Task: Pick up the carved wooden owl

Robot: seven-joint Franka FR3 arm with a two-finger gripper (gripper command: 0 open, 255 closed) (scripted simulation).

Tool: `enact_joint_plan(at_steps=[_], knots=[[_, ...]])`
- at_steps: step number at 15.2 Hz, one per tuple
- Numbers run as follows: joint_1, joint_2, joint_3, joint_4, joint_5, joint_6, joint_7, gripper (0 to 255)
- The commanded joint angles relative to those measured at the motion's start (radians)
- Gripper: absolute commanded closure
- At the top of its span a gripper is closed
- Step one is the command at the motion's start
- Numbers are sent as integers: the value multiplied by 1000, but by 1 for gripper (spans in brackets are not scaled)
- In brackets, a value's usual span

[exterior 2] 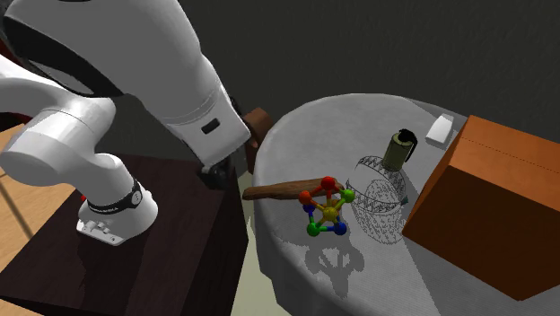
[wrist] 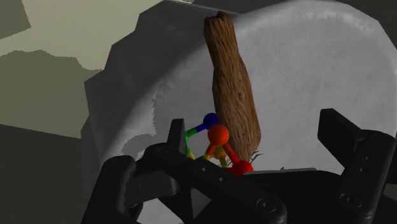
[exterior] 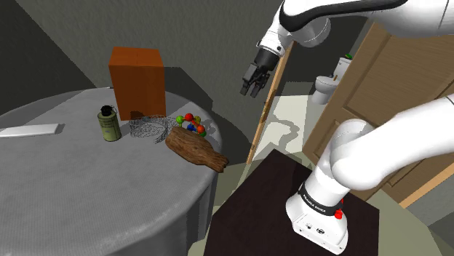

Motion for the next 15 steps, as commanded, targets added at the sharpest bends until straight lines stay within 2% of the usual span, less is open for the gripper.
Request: enact_joint_plan(at_steps=[1,5,8,12,15], knots=[[36,61,-56,-26,62,66,-82,0],[135,213,-171,-31,226,149,-270,0],[224,353,-257,-7,391,168,-441,0],[310,582,-329,62,654,102,-688,0],[317,766,-321,130,837,-2,-845,0]])
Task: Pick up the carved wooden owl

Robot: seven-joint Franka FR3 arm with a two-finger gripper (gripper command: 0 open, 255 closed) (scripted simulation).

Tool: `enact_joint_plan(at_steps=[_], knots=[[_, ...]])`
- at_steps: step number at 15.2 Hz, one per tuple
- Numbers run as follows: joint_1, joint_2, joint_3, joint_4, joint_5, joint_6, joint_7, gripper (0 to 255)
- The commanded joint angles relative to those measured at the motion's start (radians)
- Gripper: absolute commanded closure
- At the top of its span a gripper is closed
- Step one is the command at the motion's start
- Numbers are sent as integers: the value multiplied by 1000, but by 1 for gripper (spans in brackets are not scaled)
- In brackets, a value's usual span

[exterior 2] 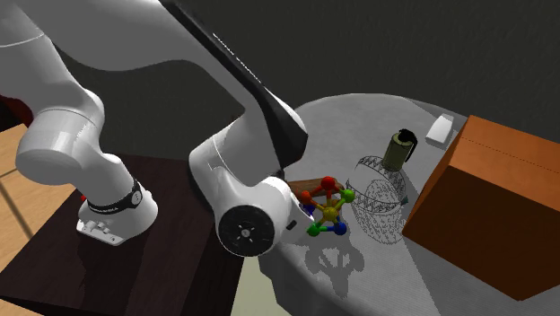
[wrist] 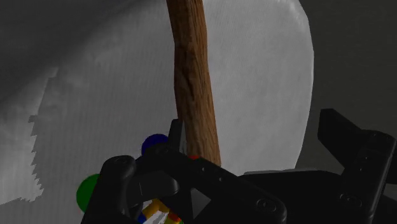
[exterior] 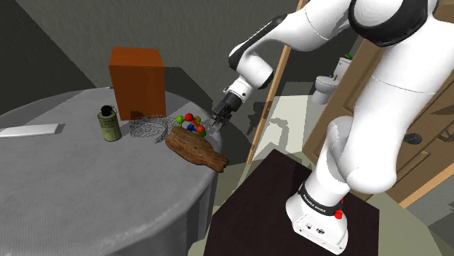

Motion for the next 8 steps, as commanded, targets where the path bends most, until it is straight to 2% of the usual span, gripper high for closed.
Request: enact_joint_plan(at_steps=[1,4,8], knots=[[-6,130,15,53,125,-76,-106,0],[-38,268,69,120,242,-168,-195,0],[-53,326,88,132,276,-170,-238,0]])
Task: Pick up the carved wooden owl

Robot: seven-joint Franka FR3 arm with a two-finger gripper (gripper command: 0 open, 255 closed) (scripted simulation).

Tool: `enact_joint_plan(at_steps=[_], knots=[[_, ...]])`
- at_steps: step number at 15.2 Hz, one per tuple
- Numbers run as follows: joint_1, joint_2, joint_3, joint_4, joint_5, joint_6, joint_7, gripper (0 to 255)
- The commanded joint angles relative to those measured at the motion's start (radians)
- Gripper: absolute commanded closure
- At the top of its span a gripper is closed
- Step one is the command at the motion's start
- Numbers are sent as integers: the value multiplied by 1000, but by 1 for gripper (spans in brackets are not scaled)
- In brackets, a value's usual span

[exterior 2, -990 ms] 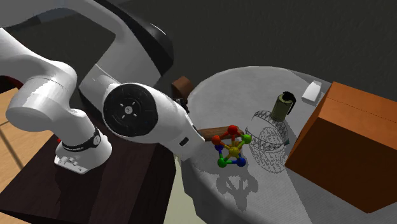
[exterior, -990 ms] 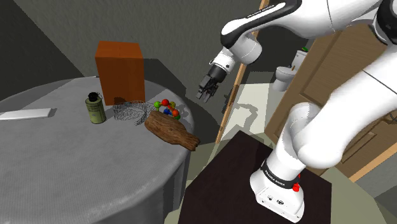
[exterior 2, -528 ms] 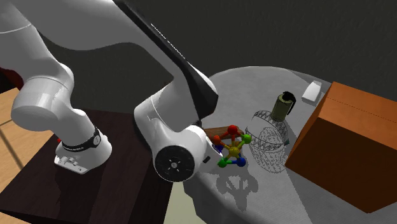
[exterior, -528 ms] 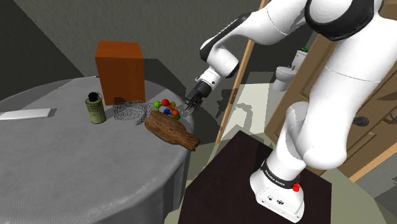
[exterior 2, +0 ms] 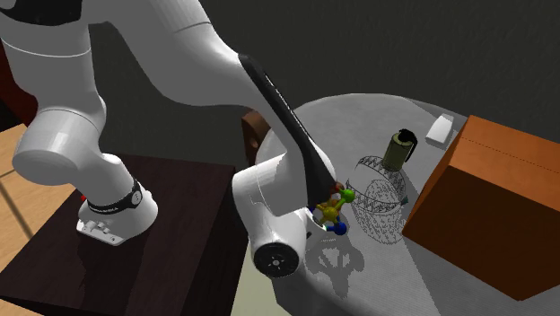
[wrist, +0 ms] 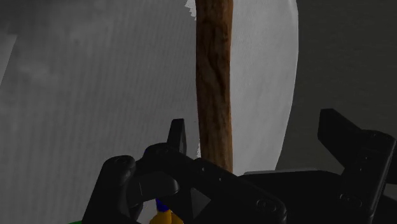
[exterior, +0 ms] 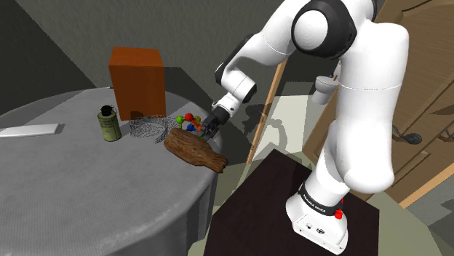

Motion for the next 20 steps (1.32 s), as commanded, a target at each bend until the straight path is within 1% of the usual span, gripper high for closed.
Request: enact_joint_plan(at_steps=[1,5,6,15,20], knots=[[-6,27,9,4,19,-1,-23,0],[-14,65,21,14,40,-3,-48,0],[-14,65,21,13,40,-3,-48,255],[-14,65,21,14,40,-3,-48,255],[2,-8,-2,-4,-2,0,3,255]])
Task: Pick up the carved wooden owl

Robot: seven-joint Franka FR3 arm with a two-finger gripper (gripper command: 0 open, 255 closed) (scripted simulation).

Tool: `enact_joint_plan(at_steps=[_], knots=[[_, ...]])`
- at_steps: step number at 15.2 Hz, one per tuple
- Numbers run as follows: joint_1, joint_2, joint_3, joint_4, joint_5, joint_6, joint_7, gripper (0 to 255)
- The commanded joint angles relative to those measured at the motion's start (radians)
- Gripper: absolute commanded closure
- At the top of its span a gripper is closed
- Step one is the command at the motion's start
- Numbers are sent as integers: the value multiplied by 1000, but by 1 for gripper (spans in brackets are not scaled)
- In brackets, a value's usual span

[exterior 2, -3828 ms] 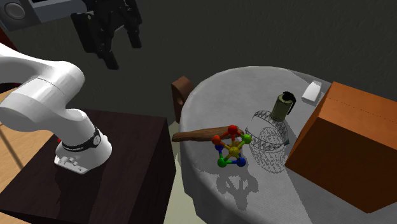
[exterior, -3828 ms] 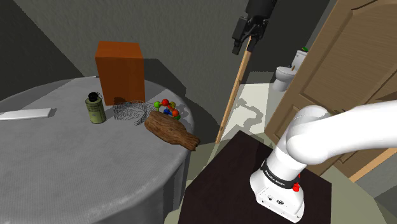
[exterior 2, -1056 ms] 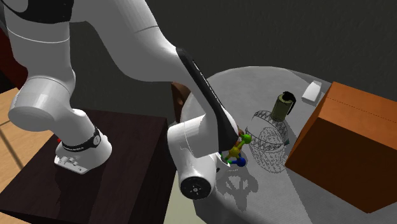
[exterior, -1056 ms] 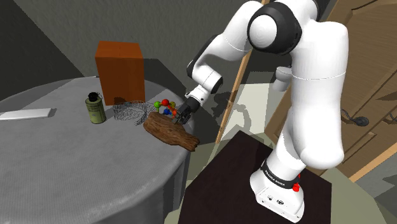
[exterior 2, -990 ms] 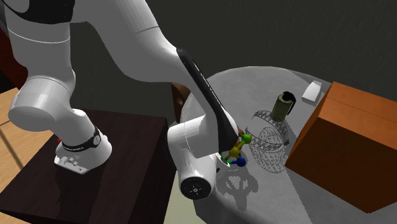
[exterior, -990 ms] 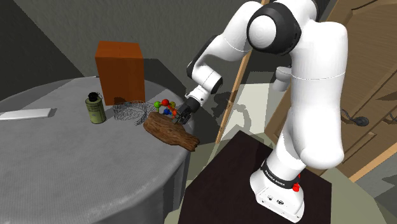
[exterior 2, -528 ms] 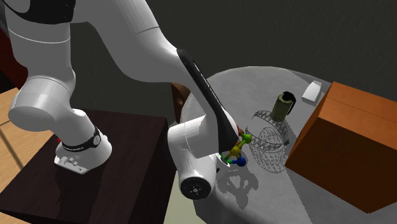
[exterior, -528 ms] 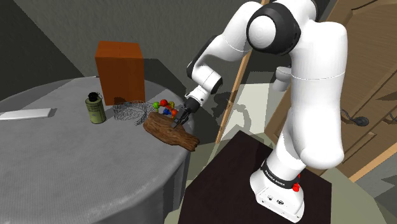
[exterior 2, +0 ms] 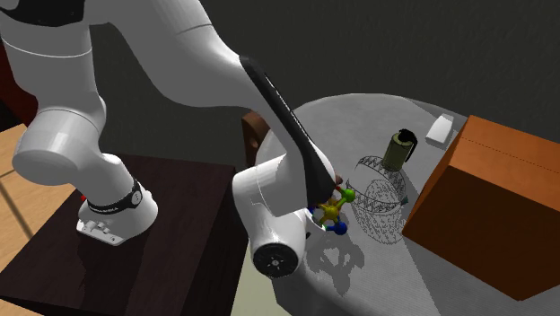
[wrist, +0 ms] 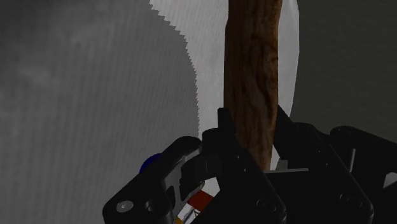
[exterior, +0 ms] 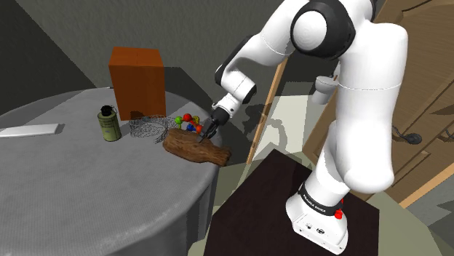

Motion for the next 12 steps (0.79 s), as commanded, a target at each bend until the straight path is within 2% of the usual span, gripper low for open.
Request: enact_joint_plan(at_steps=[1,12], knots=[[6,-28,-8,-5,-17,0,21,255],[31,-159,-40,-24,-98,5,125,255]])
